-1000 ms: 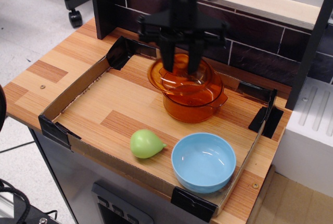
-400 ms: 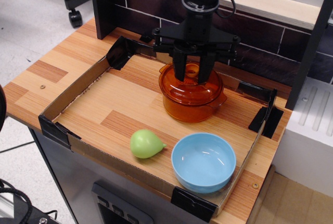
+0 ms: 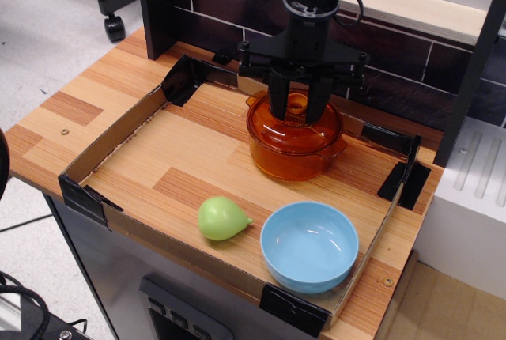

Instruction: Put lid on pot

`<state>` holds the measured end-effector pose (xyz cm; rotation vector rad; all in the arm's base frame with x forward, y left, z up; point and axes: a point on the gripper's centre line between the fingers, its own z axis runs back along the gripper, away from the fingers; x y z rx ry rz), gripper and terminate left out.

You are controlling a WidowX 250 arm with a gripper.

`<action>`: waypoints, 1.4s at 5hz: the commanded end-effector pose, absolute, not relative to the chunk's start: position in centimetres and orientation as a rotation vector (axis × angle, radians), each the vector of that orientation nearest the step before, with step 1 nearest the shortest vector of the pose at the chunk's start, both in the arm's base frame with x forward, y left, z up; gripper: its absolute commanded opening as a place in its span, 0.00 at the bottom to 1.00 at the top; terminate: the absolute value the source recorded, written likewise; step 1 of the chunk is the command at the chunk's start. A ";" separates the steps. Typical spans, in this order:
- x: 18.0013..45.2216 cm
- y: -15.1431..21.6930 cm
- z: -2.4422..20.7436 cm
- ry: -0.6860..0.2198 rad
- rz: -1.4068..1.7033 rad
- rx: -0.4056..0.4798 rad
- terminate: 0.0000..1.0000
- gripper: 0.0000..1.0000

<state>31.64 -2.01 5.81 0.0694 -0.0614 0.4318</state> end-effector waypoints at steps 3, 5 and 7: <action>30.6 -1.5 9.5 -0.106 0.389 -0.007 0.00 1.00; 30.6 -1.5 9.5 -0.106 0.389 -0.007 0.00 1.00; 30.6 -1.5 9.5 -0.106 0.389 -0.007 1.00 1.00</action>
